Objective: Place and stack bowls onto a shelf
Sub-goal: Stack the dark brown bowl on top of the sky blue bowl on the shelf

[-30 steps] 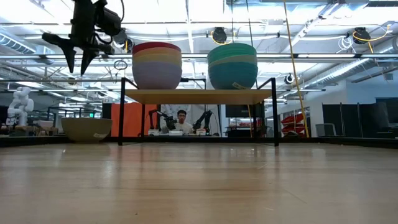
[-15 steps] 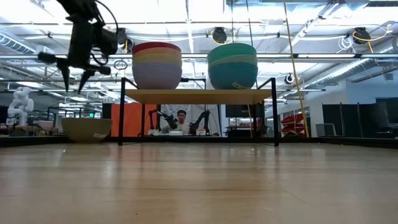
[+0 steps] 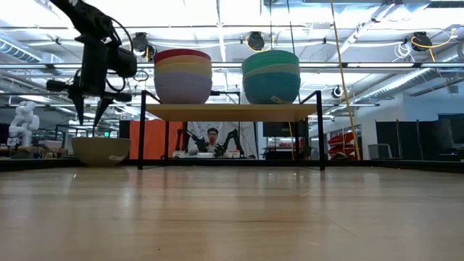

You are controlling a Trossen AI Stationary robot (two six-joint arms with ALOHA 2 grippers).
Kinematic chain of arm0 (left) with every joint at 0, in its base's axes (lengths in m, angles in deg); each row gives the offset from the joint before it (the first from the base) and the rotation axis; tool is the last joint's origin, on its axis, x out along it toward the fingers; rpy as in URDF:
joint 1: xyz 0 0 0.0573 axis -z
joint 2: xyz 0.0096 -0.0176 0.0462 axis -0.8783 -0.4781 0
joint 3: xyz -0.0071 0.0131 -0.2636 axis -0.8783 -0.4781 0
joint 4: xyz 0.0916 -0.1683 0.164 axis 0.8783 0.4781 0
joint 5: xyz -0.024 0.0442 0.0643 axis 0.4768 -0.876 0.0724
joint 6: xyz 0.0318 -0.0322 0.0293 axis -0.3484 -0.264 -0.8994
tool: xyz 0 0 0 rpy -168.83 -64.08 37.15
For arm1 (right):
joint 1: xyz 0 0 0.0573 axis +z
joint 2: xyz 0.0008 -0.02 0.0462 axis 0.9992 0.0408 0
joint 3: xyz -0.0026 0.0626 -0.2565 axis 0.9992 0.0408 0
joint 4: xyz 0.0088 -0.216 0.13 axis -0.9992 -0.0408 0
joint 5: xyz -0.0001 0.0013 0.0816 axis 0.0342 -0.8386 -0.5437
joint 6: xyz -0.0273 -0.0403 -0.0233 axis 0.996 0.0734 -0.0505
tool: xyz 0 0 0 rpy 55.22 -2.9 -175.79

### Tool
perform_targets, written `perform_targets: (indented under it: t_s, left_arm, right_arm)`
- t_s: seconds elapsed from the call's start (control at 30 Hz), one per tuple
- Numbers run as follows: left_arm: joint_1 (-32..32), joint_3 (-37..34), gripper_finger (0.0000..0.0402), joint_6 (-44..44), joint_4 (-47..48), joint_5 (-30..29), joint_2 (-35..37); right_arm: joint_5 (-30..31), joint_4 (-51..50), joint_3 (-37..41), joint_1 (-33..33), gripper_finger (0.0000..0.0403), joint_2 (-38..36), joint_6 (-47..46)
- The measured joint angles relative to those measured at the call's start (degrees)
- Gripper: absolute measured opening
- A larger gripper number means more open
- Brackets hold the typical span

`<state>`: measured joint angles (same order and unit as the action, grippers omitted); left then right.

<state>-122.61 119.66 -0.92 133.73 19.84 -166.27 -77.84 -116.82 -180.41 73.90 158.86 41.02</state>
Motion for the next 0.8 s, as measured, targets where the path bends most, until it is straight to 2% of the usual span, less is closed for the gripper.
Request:
perform_targets:
  t_s: [0.3,0.4,0.8]
  left_arm:
    - [0.0,-4.3,0.0138,2.5,-0.9,-0.1,0.0]
    - [-0.5,-5.5,0.0138,2.4,-4.0,-0.1,0.0]
    - [-1.0,-5.8,0.0138,2.6,-10.4,0.5,0.0]
  right_arm:
    - [0.0,0.0,0.0,0.0,0.0137,0.0,1.4]
    - [0.0,0.0,0.0,0.0,0.0137,0.0,1.4]
    - [0.0,0.0,0.0,0.0,0.0137,0.0,1.4]
